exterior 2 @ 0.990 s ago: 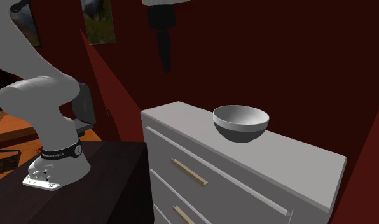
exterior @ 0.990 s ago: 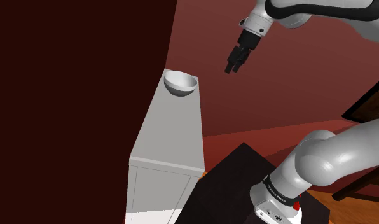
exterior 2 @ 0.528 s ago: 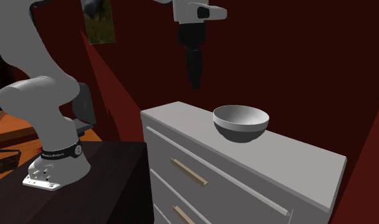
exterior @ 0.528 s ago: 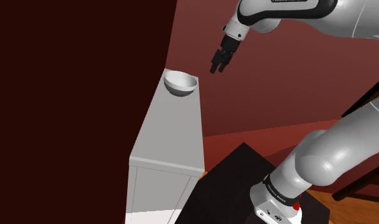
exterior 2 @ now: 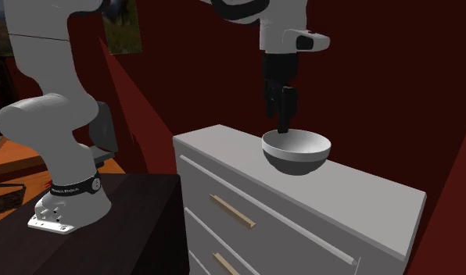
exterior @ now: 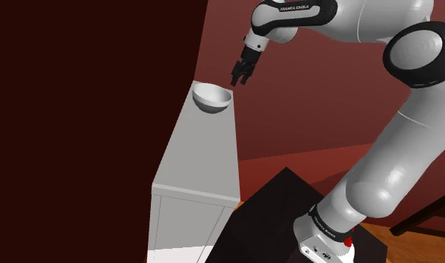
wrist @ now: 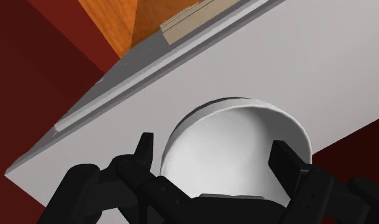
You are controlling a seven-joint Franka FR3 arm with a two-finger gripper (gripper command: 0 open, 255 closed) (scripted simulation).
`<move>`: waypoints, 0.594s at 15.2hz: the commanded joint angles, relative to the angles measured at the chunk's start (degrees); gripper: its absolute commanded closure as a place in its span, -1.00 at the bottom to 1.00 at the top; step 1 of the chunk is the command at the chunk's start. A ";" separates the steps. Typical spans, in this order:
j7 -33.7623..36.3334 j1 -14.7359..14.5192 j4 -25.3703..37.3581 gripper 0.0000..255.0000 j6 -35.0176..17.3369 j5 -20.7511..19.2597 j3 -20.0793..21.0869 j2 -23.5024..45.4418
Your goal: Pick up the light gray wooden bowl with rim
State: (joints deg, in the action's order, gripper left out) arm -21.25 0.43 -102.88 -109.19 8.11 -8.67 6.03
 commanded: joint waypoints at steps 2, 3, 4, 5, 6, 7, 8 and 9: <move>-1.11 0.45 6.56 -1.00 0.04 0.97 -0.01 6.98; -1.49 0.70 9.09 -1.00 0.29 1.28 0.01 9.41; -1.83 0.97 11.76 -1.00 0.63 1.58 0.04 11.89; -2.13 1.27 14.57 -1.00 1.06 1.87 0.09 14.42; -2.40 1.58 17.55 -1.00 1.59 2.15 0.17 17.01; -2.50 1.73 18.84 -1.00 1.84 2.25 0.21 18.10; -2.59 1.73 18.25 -1.00 1.14 2.29 0.24 18.22; -2.68 1.71 17.68 -1.00 0.44 2.34 0.27 18.36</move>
State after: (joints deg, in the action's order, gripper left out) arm -23.68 2.00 -85.50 -108.26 10.31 -8.43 23.57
